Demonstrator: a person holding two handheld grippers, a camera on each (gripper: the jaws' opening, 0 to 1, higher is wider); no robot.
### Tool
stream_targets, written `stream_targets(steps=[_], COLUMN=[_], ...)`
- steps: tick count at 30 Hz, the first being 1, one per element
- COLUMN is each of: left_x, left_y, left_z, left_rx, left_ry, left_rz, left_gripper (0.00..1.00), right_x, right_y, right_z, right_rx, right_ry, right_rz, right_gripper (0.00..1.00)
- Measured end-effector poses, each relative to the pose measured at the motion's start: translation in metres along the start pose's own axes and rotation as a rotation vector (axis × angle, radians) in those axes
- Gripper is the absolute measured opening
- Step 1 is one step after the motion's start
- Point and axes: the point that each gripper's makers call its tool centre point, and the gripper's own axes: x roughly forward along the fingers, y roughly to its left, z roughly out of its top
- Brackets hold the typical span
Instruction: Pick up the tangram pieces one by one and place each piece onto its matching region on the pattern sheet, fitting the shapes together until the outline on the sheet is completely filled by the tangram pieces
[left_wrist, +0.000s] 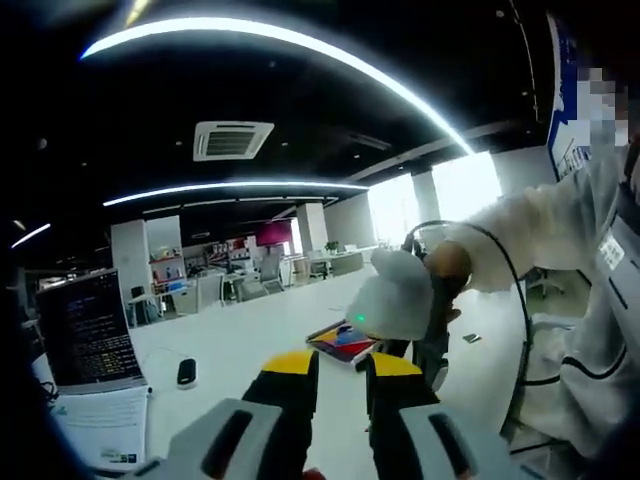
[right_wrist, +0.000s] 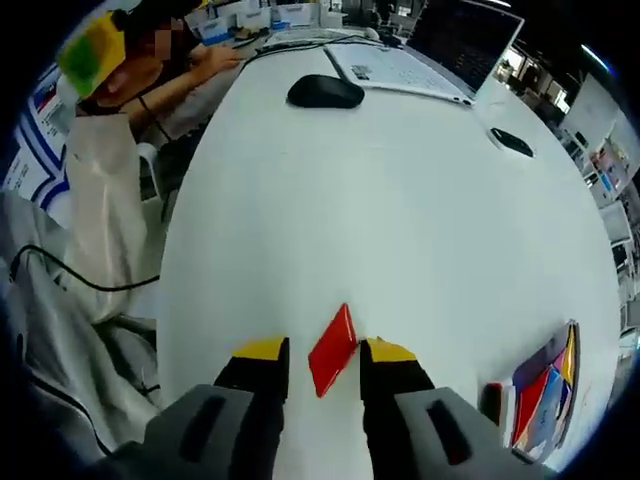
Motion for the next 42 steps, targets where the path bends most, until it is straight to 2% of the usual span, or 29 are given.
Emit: stream_targets(steps=[1, 2, 4, 9, 12, 16, 18, 21, 27, 30, 34, 38, 42], left_x=[0.0, -0.001, -0.001, -0.001, 0.0, 0.001, 0.002, 0.003, 0.003, 0.002, 0.002, 0.005, 0.007], left_y=[0.0, 0.001, 0.002, 0.002, 0.002, 0.001, 0.001, 0.0, -0.002, -0.002, -0.001, -0.001, -0.004], left_z=[0.0, 0.0, 0.0, 0.0, -0.001, -0.003, -0.003, -0.003, -0.003, -0.003, -0.003, -0.003, 0.002], left_rx=[0.001, 0.001, 0.001, 0.001, -0.001, -0.005, -0.007, -0.01, -0.005, -0.005, -0.006, -0.007, -0.011], left_ry=[-0.001, -0.001, -0.002, -0.003, -0.001, 0.005, 0.004, 0.005, 0.009, 0.011, 0.012, 0.012, -0.005], left_rz=[0.001, 0.002, 0.005, 0.006, 0.005, 0.0, -0.002, -0.007, -0.014, -0.013, -0.009, -0.013, -0.034], left_gripper=[0.21, 0.21, 0.21, 0.21, 0.21, 0.21, 0.21, 0.21, 0.21, 0.21, 0.21, 0.21, 0.21], right_x=[-0.001, -0.002, -0.002, -0.009, -0.019, -0.03, -0.036, -0.047, -0.09, -0.107, -0.134, -0.146, -0.147], right_y=[-0.004, -0.004, -0.008, -0.024, -0.037, -0.057, -0.062, -0.073, -0.103, -0.12, -0.162, -0.193, -0.216], right_z=[-0.003, -0.003, -0.011, -0.032, -0.051, -0.079, -0.088, -0.092, -0.097, -0.104, -0.119, -0.136, -0.143], right_rx=[0.016, 0.017, -0.013, -0.013, 0.028, 0.146, 0.15, 0.163, 0.184, 0.188, 0.228, 0.225, 0.248], right_ry=[0.007, -0.006, 0.021, 0.036, 0.07, 0.089, 0.1, 0.097, 0.065, 0.07, 0.084, 0.132, 0.142], right_rz=[-0.02, -0.006, 0.012, 0.016, 0.004, -0.018, -0.017, -0.018, -0.097, -0.14, -0.222, -0.296, -0.32], right_gripper=[0.17, 0.16, 0.16, 0.16, 0.16, 0.16, 0.16, 0.16, 0.16, 0.16, 0.16, 0.16, 0.16])
